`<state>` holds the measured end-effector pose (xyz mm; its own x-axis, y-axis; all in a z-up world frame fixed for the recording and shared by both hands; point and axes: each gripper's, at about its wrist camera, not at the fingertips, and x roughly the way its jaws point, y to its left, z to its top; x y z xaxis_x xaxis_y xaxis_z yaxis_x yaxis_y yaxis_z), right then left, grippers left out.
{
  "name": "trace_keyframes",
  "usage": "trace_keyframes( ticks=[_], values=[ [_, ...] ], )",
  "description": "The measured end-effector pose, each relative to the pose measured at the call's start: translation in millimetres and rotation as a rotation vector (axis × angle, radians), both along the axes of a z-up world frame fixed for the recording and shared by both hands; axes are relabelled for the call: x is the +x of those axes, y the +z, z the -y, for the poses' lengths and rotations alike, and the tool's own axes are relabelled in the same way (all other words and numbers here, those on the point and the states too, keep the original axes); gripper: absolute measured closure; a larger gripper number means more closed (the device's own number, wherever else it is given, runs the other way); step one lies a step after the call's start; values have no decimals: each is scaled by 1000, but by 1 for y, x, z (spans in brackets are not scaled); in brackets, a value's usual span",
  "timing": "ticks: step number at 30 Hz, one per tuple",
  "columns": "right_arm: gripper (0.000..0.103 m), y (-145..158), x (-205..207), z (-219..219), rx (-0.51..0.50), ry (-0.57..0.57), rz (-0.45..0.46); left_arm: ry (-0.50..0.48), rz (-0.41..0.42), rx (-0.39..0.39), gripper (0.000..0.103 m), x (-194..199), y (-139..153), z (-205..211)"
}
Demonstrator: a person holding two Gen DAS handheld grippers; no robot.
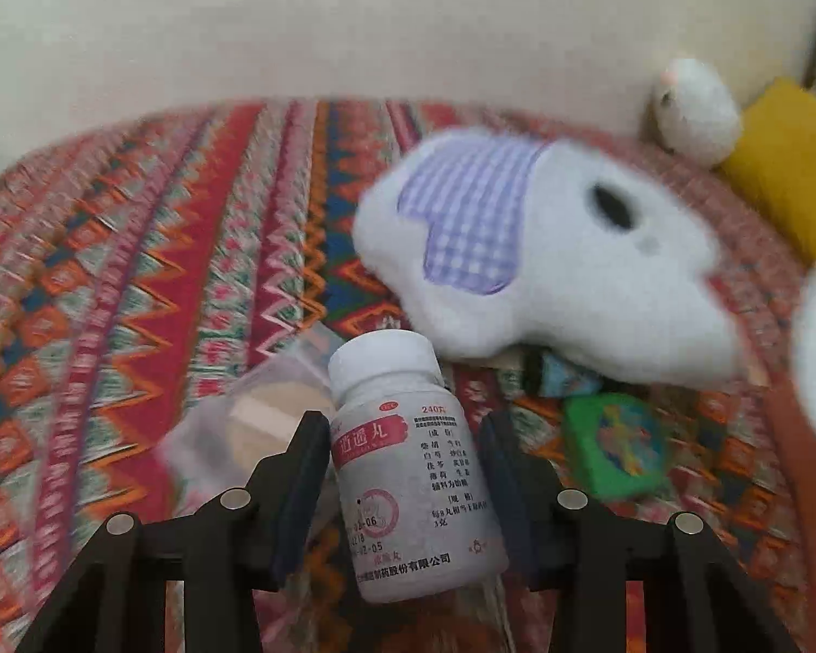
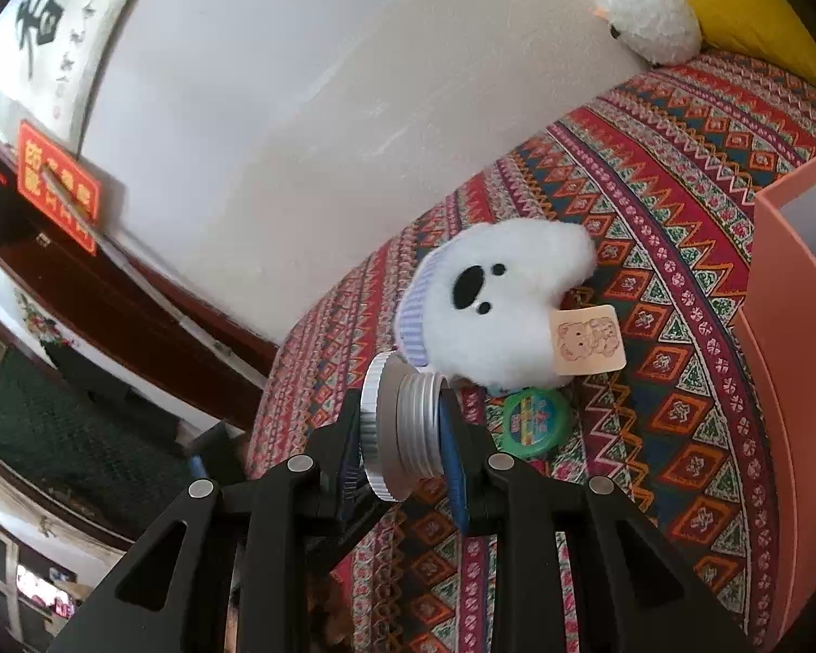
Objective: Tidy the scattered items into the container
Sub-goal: 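Grasp the silver jar lid with the right tool while the left tool grasps the pill bottle, then carry the lid and pill bottle to the pink box and release both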
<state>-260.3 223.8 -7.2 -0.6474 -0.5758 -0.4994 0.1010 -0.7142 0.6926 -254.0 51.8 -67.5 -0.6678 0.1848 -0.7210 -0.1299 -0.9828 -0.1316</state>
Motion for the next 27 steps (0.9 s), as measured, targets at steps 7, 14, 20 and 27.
trace_keyframes(
  ticks=[7, 14, 20, 27],
  values=[
    [75, 52, 60, 4, 17, 13, -130, -15, -210, 16, 54, 95, 92, 0],
    [75, 124, 142, -5, 69, -24, -354, -98, -408, 66, 62, 179, 178, -19],
    [75, 174, 216, -41, 112, -122, -537, -224, -546, 97, 64, 227, 231, -60],
    [75, 202, 269, -107, 163, -315, -655, -345, -487, 16, 62, 227, 227, -112]
  ],
)
